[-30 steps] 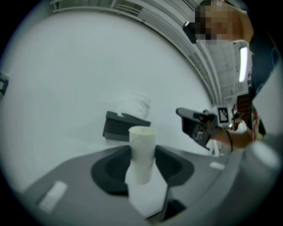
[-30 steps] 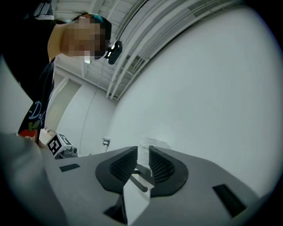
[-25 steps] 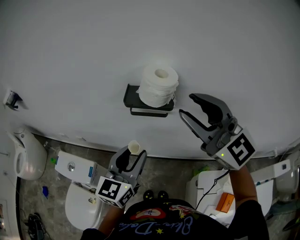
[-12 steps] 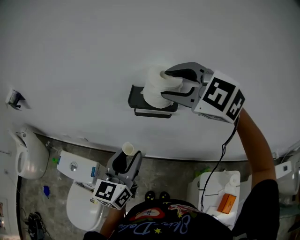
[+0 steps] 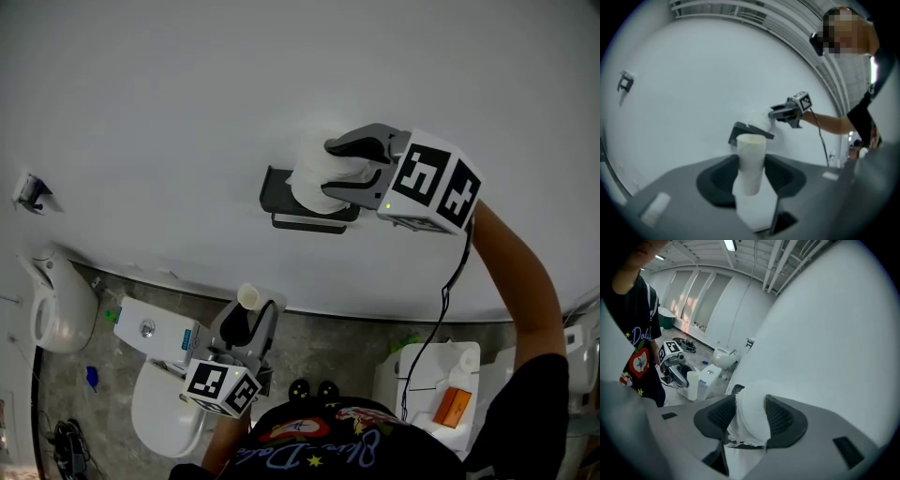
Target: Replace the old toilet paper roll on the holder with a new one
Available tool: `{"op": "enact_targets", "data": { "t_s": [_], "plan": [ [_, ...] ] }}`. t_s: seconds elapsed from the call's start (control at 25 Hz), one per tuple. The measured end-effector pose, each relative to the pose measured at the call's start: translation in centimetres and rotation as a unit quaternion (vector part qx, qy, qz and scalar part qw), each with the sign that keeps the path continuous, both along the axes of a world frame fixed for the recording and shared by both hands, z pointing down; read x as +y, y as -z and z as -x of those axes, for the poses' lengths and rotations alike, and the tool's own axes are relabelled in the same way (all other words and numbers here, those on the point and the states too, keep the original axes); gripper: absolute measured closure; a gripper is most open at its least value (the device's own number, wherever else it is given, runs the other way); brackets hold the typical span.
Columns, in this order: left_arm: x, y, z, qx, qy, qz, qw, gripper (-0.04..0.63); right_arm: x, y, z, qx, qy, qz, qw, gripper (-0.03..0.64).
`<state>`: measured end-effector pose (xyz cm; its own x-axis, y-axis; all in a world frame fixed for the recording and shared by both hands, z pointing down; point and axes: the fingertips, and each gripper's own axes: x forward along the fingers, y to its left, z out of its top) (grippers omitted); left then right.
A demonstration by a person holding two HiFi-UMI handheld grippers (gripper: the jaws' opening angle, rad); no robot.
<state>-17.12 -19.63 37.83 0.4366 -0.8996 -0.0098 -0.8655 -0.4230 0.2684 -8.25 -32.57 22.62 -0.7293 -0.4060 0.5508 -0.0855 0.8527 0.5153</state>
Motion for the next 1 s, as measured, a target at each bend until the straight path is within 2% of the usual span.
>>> {"op": "enact_targets", "data": {
  "t_s": [0.2,0.28,0.32,0.44,0.52,0.68,0.8,0.84,0.88,1.0],
  "plan": [
    [0.2,-0.2,-0.3,0.002,-0.004,0.005,1.0000,0.419,1.4,0.9,-1.6,-0.113,-0.015,-0.039,0.993,0.420],
    [0.0,-0.1,-0.7,-0.001,-0.007,0.004,1.0000,0.419,2.2,1.8,-3.0,-0.186,-0.023,-0.042,0.981,0.421],
    [-0.1,0.0,-0.9,-0.002,-0.008,0.003,1.0000,0.419,2.7,2.4,-3.9,-0.232,-0.028,-0.033,0.972,0.422],
    [-0.5,0.0,-1.7,-0.008,-0.018,0.002,0.9998,0.419,4.2,3.8,-7.6,-0.366,-0.047,0.002,0.930,0.422],
    [-0.8,-0.1,-2.2,-0.010,-0.023,0.005,0.9997,0.419,5.3,3.4,-10.3,-0.433,-0.063,0.022,0.899,0.422],
    [-1.2,-0.3,-2.6,-0.020,-0.027,0.009,0.9994,0.419,7.2,0.1,-15.9,-0.534,-0.110,0.052,0.837,0.422],
    [-1.5,-0.3,-2.4,-0.028,-0.021,0.009,0.9994,0.419,7.3,-3.7,-19.2,-0.600,-0.145,0.098,0.780,0.422],
    [-1.6,-0.2,-2.4,-0.028,-0.018,0.009,0.9994,0.419,6.9,-5.2,-19.8,-0.610,-0.164,0.111,0.767,0.422],
    [-1.6,-0.1,-2.3,-0.029,-0.016,0.009,0.9994,0.419,6.3,-6.7,-20.1,-0.612,-0.182,0.122,0.760,0.422],
    [-1.5,-0.1,-2.3,-0.032,-0.012,0.012,0.9993,0.419,4.4,-10.4,-19.3,-0.615,-0.212,0.162,0.742,0.422]
  ]
}}
